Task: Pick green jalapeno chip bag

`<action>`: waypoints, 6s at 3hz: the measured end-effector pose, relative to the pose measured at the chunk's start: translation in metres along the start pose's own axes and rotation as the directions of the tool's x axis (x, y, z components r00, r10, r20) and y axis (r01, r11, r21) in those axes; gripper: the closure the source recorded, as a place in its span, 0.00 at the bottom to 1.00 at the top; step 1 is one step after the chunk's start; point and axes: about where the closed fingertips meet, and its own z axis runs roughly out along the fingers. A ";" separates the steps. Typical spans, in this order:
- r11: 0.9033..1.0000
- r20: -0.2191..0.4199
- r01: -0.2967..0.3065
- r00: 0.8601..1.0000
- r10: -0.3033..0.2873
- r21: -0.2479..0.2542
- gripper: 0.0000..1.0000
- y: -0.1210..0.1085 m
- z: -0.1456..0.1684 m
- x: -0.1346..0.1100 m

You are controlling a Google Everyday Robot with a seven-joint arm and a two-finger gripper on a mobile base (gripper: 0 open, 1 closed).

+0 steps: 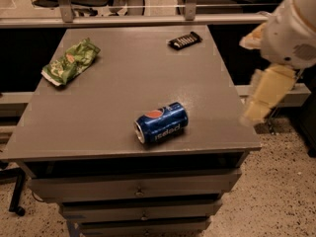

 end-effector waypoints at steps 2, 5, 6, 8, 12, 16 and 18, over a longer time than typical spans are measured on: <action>0.996 0.401 0.067 0.915 -0.040 -0.052 0.00 -0.035 0.065 -0.142; 0.992 0.564 0.094 0.825 -0.029 -0.086 0.00 -0.042 0.085 -0.222; 0.983 0.581 0.181 0.804 -0.125 -0.039 0.00 -0.041 0.119 -0.261; 0.964 0.620 0.224 0.738 -0.265 0.146 0.00 -0.100 0.180 -0.353; 0.993 0.613 0.042 0.784 -0.099 0.107 0.00 -0.179 0.262 -0.393; 1.000 0.603 0.007 0.798 -0.019 0.023 0.41 -0.177 0.307 -0.391; 1.000 0.629 0.002 0.777 -0.018 0.025 0.88 -0.175 0.296 -0.393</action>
Offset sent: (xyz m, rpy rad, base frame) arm 0.1140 0.2297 -0.0036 0.6370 -0.0570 0.2603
